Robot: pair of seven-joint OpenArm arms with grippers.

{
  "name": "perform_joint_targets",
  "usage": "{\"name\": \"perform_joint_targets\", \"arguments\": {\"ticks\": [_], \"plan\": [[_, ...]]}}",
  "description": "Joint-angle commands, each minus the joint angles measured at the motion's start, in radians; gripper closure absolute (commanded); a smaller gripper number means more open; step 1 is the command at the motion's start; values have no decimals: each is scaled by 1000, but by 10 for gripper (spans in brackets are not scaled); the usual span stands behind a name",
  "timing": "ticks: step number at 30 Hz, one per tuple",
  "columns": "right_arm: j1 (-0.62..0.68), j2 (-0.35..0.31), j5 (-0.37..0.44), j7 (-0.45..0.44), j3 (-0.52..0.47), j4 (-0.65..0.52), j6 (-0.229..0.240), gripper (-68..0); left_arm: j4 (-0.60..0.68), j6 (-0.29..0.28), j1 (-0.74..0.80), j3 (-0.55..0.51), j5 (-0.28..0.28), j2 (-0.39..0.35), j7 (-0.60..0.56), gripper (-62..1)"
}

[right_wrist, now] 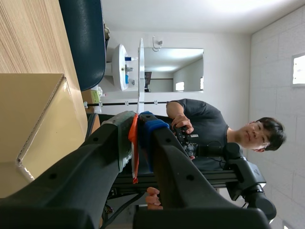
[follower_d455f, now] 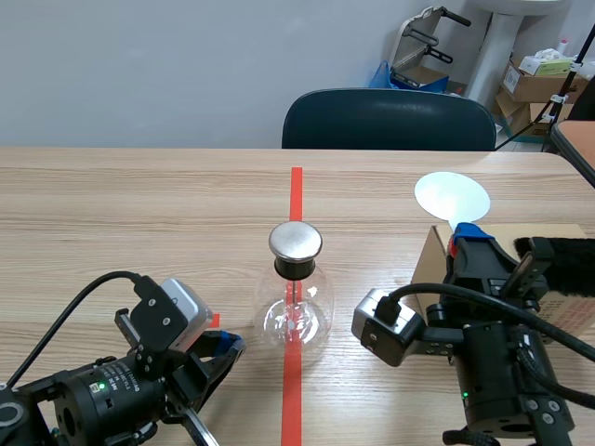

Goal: Do the electroscope experiment

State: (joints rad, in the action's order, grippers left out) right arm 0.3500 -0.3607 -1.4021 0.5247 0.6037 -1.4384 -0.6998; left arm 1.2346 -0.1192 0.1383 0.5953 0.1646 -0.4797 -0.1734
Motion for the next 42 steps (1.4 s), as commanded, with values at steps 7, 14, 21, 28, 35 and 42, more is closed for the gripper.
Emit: {"name": "perform_joint_targets", "arguments": {"ticks": [7, 14, 21, 28, 35, 42], "plan": [[-1, -13, -2, 0, -9, -21, -15, -20, 16, 2, -6, -8, 3, 3, -17, -41], [-1, -13, 0, -23, -9, -21, -19, -20, 16, 2, -5, -8, 8, 3, -17, -41], [-1, -10, 5, -33, -9, -21, -48, -20, 16, 2, -5, -12, 8, 2, -18, -41], [-1, -11, 3, -29, -9, -21, -48, -20, 17, 0, 19, -37, 71, -11, -75, -43], [12, -11, 25, -57, -9, -21, -76, -20, 18, -6, 52, -39, 90, -31, -169, -54], [102, -11, 155, -276, -160, -42, -83, -20, 18, -59, 72, -39, 96, -66, -255, -234]]}}
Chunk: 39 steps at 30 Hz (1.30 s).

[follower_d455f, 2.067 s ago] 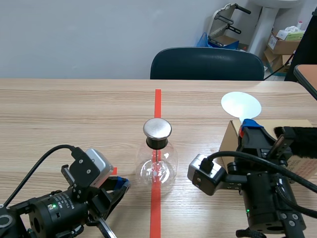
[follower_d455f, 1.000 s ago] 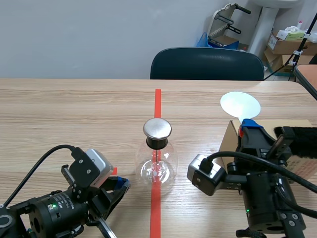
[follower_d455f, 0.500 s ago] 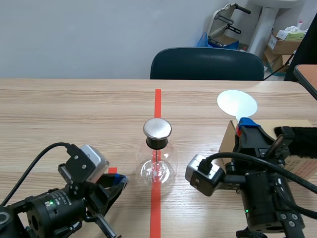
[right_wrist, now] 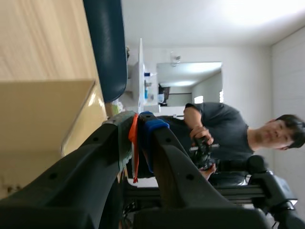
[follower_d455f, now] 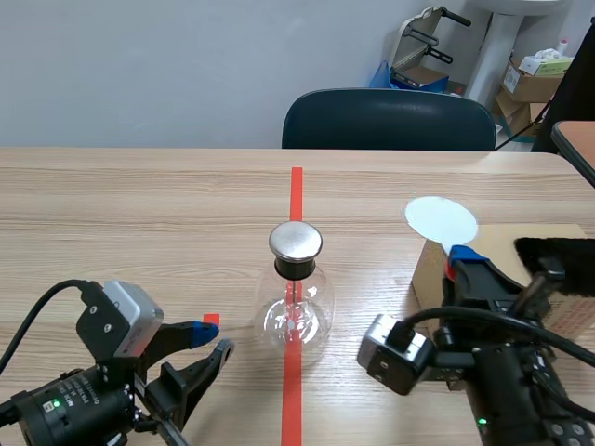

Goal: Do the electroscope experiment

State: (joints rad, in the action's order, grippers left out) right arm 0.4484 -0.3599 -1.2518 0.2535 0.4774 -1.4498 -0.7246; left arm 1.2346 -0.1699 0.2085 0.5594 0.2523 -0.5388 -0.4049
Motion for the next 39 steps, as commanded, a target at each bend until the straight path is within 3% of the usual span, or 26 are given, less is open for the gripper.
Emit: {"name": "perform_joint_targets", "arguments": {"ticks": [1, 5, 11, 16, 22, 29, 39], "plan": [[20, -11, 27, -51, -71, -36, -58, -20, 20, -25, 4, -3, 19, -14, -41, -262], [74, -11, 138, -252, -219, -42, -58, -20, 32, -76, 13, -2, 61, -47, -108, -356], [100, 11, 282, -502, -406, -32, -58, -20, 52, -201, 14, 2, 70, -108, -195, -358], [97, 89, 315, -704, -553, 15, -58, -20, 57, -298, 17, 1, 71, -160, -297, -358], [60, 188, 312, -906, -723, 111, -58, -20, 90, -305, 84, 1, 70, -206, -427, -358], [-12, 261, 214, -975, -870, 227, -58, -20, 143, -305, 166, -17, 45, -212, -471, -358], [-83, 263, 98, -955, -896, 366, -58, -20, 271, -320, 278, -122, -60, -196, -459, -358]]}}
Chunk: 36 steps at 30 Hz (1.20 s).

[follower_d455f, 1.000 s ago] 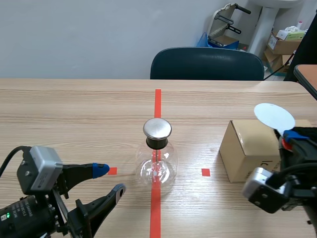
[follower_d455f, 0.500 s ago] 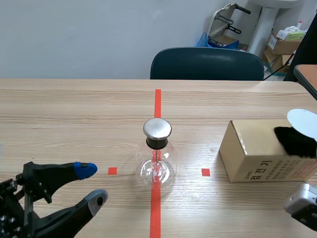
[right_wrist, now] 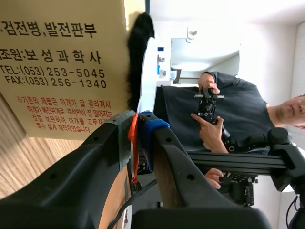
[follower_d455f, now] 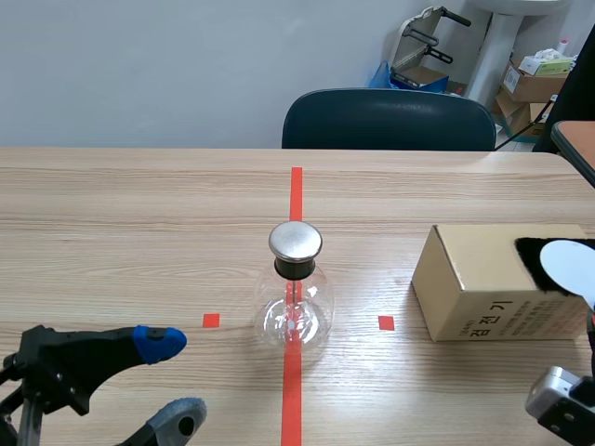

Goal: Do the electroscope experiment

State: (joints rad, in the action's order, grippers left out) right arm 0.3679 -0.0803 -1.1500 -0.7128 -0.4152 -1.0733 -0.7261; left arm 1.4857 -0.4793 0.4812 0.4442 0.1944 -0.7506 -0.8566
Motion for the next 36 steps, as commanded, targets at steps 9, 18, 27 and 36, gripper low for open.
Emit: {"name": "perform_joint_targets", "arguments": {"ticks": [9, 18, 27, 36], "plan": [[1, -10, -25, 68, -3, 2, -57, -20, 67, -33, 23, -57, -67, 83, 117, -358], [5, 3, 21, 113, -6, 2, -57, -20, 122, -41, 23, -89, -87, 107, 216, -358], [48, 7, 27, -61, -5, 2, -57, -20, 154, -56, 23, -101, -87, 107, 234, -358], [50, 0, 28, -109, -5, 2, -57, -20, 161, -79, 23, -102, -83, 107, 233, -358]]}}
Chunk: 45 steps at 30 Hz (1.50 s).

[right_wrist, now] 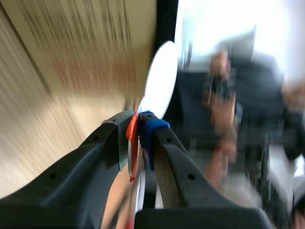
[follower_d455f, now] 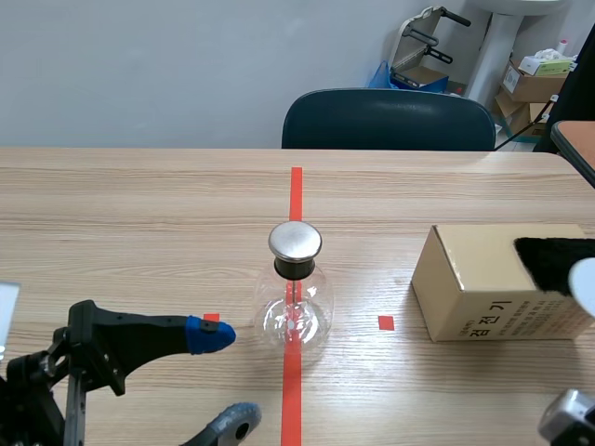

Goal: Do the electroscope experiment

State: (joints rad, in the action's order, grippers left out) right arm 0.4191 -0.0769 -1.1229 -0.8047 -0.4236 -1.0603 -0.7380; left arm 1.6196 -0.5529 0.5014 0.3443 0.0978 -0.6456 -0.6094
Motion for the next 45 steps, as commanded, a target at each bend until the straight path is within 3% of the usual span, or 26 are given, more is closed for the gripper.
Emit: {"name": "perform_joint_targets", "arguments": {"ticks": [1, 3, 6, 7, 9, 12, 14, 15, 18, 19, 21, 24, 26, 28, 30, 32, 34, 38, 40, 41, 44, 45], "plan": [[-1, -4, 1, -57, 3, -11, -45, -20, 31, -14, 3, -5, 14, 2, -14, -358], [0, -3, 2, -35, 3, -11, -45, -20, 38, -27, 3, -14, 13, 2, -13, -358], [0, -3, 7, 200, 3, -11, -45, -20, 40, -43, 3, -31, 13, 2, -13, -358], [0, -4, 2, 239, 0, -11, -45, -20, 40, -46, 3, -35, 13, 2, -8, -358], [0, -10, -8, 190, -3, -11, -45, -20, 40, -45, 3, -37, 13, 2, 10, -358], [-2, -12, -10, -28, -2, -11, -45, -20, 40, -45, 3, -36, 13, 2, 30, -358], [-3, -11, -9, -67, -2, -11, -45, -20, 40, -45, 3, -36, 13, 2, 30, -358], [-3, -8, 1, -30, -2, -11, -45, -20, 40, -45, 3, -36, 14, 2, 30, -358], [-3, 0, 6, 218, -2, -11, -45, -20, 40, -45, 3, -36, 14, 2, 30, -358], [-3, -3, 3, 250, -2, -11, -45, -20, 40, -45, 3, -36, 14, 2, 30, -358], [-3, -9, -3, 209, -3, -11, -45, -20, 40, -45, 3, -36, 21, 2, 30, -358], [-6, -12, -13, 1, -1, -11, -45, -20, 40, -45, 3, -36, 21, 2, 28, -358], [-6, -12, -13, -58, -1, -17, -45, -20, 40, -45, 3, -36, 21, 0, 27, -358], [-5, -12, -6, 11, -1, -17, -45, -20, 40, -45, 3, -36, 21, 0, 27, -358], [-6, -11, -6, 183, -1, -17, -45, -20, 40, -45, 3, -36, 21, 0, 27, -358], [-6, -16, -14, 273, -1, -17, -45, -20, 40, -45, 3, -36, 21, 0, 27, -358], [-6, -20, -35, 224, -1, -17, -45, -20, 40, -43, 2, -36, 21, 0, 27, -358], [-6, -20, -43, -19, 9, -18, -45, -20, 40, -42, 2, -36, 21, 0, 27, -358], [-6, -19, -32, -28, 9, -19, -45, -20, 40, -42, 2, -36, 21, 0, 27, -358], [-6, -18, -16, 9, 8, -19, -45, -20, 40, -42, 2, -36, 21, 0, 27, -358], [-6, -12, -7, 244, 8, -19, -45, -20, 40, -42, 2, -36, 21, 0, 27, -358], [-6, -12, -7, 276, 7, -19, -45, -20, 40, -42, 2, -36, 21, 0, 27, -358]]}}
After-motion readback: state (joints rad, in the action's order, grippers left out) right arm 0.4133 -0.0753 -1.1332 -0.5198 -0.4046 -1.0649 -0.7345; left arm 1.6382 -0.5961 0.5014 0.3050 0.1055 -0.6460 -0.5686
